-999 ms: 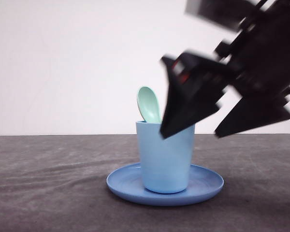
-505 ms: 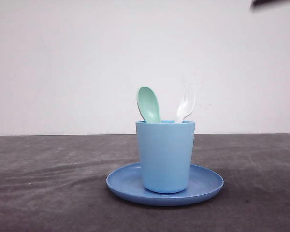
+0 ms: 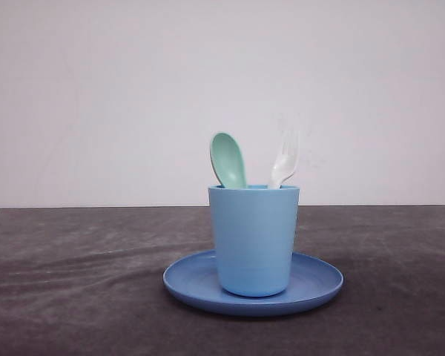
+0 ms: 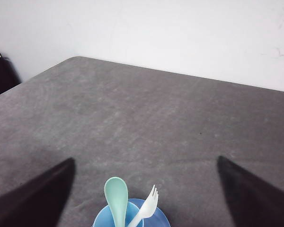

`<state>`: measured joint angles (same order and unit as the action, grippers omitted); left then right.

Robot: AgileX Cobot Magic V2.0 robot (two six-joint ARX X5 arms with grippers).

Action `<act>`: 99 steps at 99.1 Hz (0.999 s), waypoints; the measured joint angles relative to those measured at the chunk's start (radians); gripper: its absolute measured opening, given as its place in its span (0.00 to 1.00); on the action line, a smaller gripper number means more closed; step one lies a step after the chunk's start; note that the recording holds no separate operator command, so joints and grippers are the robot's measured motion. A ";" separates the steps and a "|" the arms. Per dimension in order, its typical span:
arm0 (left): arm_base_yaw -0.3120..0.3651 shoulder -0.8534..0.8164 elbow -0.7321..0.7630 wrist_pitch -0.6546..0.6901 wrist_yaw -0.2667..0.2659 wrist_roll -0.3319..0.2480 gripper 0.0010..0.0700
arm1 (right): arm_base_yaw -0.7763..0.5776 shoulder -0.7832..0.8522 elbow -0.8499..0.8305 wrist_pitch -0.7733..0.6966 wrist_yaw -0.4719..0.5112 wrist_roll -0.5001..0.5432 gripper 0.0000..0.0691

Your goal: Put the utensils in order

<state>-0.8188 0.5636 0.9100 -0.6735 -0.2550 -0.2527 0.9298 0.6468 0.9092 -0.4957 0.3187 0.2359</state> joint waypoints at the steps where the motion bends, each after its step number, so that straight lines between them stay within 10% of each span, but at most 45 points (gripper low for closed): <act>1: 0.000 0.000 0.000 0.001 0.000 0.000 0.33 | 0.000 0.000 0.000 -0.001 0.000 0.000 0.67; 12: 0.000 0.000 0.000 0.006 0.000 -0.003 0.08 | 0.000 0.000 0.000 -0.002 0.000 -0.005 0.21; 22: 0.000 0.000 0.000 0.005 0.000 -0.003 0.03 | 0.000 0.000 0.000 -0.003 0.016 -0.005 0.05; 99: 0.000 0.000 0.000 0.003 0.000 -0.007 0.02 | 0.000 0.000 0.000 0.020 0.024 -0.004 0.01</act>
<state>-0.8188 0.5636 0.9100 -0.6701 -0.2550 -0.2596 0.9298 0.6468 0.9089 -0.4755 0.3424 0.2317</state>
